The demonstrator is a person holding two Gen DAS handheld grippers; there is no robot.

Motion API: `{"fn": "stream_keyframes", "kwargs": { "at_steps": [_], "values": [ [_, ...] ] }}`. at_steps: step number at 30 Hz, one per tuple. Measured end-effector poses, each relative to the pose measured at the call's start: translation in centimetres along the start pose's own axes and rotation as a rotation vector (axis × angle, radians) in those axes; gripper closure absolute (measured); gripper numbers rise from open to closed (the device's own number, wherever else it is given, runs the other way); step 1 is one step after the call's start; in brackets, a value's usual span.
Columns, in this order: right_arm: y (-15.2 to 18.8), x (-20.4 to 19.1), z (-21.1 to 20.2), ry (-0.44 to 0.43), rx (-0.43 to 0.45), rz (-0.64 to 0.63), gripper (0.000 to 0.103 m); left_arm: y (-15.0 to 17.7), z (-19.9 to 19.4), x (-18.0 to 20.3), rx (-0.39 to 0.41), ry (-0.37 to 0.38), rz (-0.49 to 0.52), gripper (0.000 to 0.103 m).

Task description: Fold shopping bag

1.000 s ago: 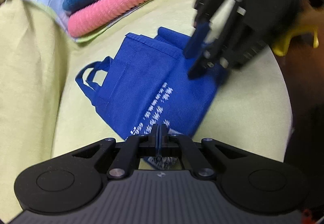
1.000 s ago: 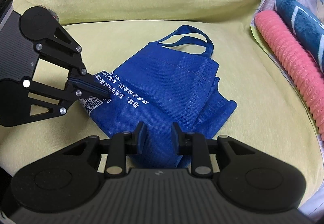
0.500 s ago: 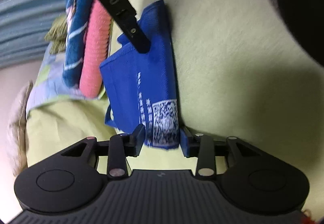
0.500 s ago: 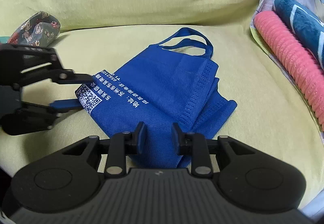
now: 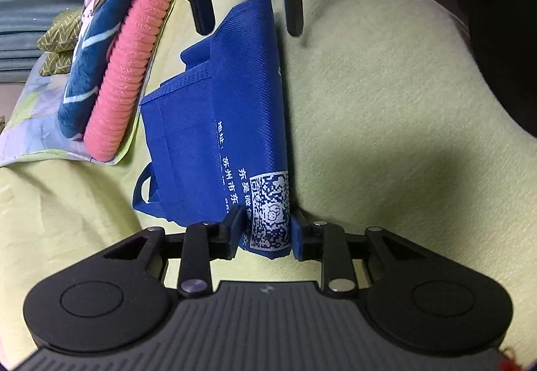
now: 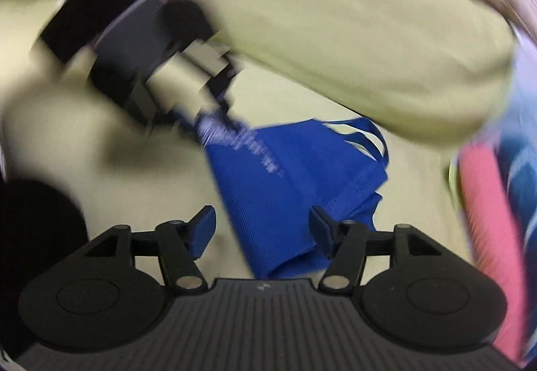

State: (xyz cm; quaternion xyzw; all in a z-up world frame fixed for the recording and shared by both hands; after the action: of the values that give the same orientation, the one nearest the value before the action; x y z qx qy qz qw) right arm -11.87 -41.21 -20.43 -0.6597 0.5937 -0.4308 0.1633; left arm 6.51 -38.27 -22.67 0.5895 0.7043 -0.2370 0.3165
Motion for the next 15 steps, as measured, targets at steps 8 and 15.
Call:
{"fn": "stream_keyframes", "kwargs": {
  "at_steps": [8,15],
  "values": [
    [1.1,-0.4,2.8,0.086,0.026,-0.105,0.066,0.3,-0.9,-0.8,0.014,0.052,-0.106,0.068],
    [0.3,2.7,1.4,-0.137,-0.058,0.299,0.069,-0.2,-3.6,-3.2,0.066,0.217,-0.324,0.072]
  ]
}}
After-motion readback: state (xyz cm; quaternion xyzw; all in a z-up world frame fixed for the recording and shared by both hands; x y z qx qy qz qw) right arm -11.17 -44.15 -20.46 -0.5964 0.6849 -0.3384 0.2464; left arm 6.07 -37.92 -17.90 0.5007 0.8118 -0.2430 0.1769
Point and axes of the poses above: each gripper's, at about its wrist camera, not at the fingertips, and z roughly the way its jaws point, x to its right, y to its underside, the point moved 5 cm from there along z, roughly the way its jaws point, and after that the axes turned 1 degree about -y, right-handed, at the moved point
